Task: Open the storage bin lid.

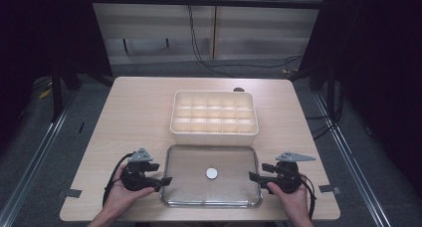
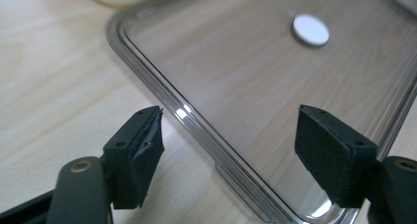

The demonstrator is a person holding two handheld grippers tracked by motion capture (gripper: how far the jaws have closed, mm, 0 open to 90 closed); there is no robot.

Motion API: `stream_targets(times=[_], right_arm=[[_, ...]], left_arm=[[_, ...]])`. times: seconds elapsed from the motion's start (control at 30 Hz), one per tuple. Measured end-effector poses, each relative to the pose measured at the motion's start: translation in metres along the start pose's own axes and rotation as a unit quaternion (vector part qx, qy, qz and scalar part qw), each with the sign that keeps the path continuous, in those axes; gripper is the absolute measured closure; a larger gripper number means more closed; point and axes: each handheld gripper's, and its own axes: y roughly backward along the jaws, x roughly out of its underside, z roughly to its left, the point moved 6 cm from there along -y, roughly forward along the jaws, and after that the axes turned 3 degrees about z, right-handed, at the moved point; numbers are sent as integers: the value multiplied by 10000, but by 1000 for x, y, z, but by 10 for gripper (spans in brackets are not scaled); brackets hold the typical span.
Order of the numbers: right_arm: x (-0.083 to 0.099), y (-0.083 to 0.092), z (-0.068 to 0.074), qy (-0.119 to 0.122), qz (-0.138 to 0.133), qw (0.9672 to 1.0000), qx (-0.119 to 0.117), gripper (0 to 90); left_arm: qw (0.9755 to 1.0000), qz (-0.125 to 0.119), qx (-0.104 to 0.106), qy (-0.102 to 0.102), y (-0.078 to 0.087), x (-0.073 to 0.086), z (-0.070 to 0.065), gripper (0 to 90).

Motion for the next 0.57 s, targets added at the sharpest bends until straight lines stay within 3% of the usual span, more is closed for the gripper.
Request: stream_targets(times=[0.2,0.4,0.5,0.57], right_arm=[[-6,18,2,68,-374,9993,-11,235],[-9,44,-3,30,-759,9971,107,220],[-9,50,-5,-29,-803,9966,161,221],[-8,52,-7,-85,-737,9969,266,221]], left_arm=[[9996,-245,-74,-77,18,2,1,241],[9984,-503,-212,153,38,5,16,215],[9966,-692,-292,341,45,6,24,204],[9962,-769,-214,356,48,7,26,159]])
